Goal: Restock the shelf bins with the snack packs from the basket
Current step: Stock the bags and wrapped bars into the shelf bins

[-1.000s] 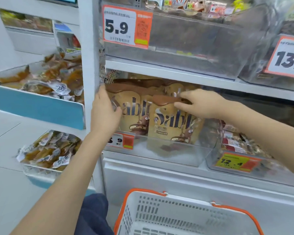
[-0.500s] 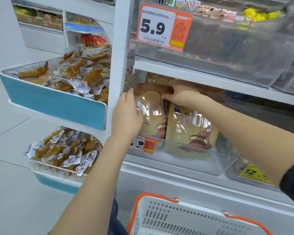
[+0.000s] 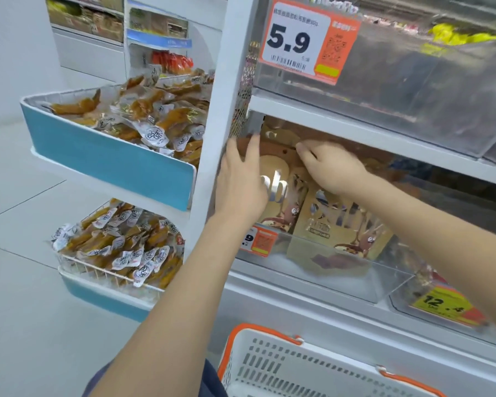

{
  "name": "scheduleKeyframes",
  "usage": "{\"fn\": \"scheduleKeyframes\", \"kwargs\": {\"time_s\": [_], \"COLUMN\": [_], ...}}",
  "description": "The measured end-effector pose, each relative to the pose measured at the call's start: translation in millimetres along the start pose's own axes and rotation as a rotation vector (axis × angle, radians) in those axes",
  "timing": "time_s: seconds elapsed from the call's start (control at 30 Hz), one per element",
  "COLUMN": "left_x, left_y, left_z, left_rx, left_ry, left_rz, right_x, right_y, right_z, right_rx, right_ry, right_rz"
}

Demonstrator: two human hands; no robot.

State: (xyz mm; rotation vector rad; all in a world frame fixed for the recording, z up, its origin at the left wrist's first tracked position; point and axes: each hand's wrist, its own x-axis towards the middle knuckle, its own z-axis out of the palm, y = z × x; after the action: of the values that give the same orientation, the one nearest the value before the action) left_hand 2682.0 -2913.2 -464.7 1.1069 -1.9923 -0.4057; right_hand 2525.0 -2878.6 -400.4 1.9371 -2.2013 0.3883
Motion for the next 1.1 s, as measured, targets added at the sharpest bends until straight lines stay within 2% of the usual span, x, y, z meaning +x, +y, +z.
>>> {"fn": "scheduleKeyframes", "kwargs": {"time_s": [0.07,0.17,0.23,0.33,0.4,0.47,0.5,0.57,0.63,0.7,0.8,0.83,0.93,1.03,1.1], "left_x": [1.7,8.6,10.8,3.7,0.1,-4.2,-7.0,-15.1,-24.9,-34.4,-44.6,-48.4,-60.8,-66.3,-64.6], "left_y": [-0.7,0.2,6.4,17.2,20.4,21.0,20.6,19.9,18.9,20.8,23.6,25.6,34.5,49.1,55.3], "left_z": [1.3,4.5,4.0,1.5,-2.7,-6.8,-8.8,-12.6,-15.7,-20.3,-19.9,-18.1,-8.5,1.3,6.2], "left_rx": [0.108,0.387,0.467,0.468,0.472,0.476,0.472,0.470,0.481,0.469,0.424,0.399,0.359,0.366,0.338], "left_ry": [0.042,0.130,0.086,0.008,-0.016,-0.014,-0.002,0.029,0.091,0.138,0.171,0.155,0.027,-0.052,-0.006], "left_rz": [0.048,0.281,0.359,0.367,0.346,0.359,0.372,0.398,0.449,0.511,0.608,0.636,0.686,0.710,0.704], "right_x": [-1.2,-10.8,-19.2,-27.4,-27.3,-31.1,-37.3,-56.5,-73.8,-84.8,-100.3,-105.1,-115.2,-123.4,-124.3], "right_y": [2.4,5.4,7.6,12.5,12.4,6.7,3.1,-2.3,-1.0,9.1,21.5,23.5,26.2,22.1,18.1], "right_z": [1.3,0.2,1.9,0.6,-7.9,-15.0,-17.2,-17.8,-22.6,-30.2,-42.5,-43.3,-36.2,-28.2,-35.7], "right_rx": [0.014,-0.001,-0.063,-0.003,0.103,0.102,0.007,-0.269,-0.350,-0.238,0.083,0.075,-0.070,-0.034,0.033], "right_ry": [0.009,0.032,0.078,0.047,0.002,-0.057,-0.064,0.026,0.089,-0.023,-0.345,-0.388,-0.267,-0.147,-0.233], "right_rz": [-0.031,-0.120,-0.197,-0.211,-0.138,-0.089,-0.115,-0.235,-0.259,-0.202,-0.129,-0.139,-0.230,-0.253,-0.210]}}
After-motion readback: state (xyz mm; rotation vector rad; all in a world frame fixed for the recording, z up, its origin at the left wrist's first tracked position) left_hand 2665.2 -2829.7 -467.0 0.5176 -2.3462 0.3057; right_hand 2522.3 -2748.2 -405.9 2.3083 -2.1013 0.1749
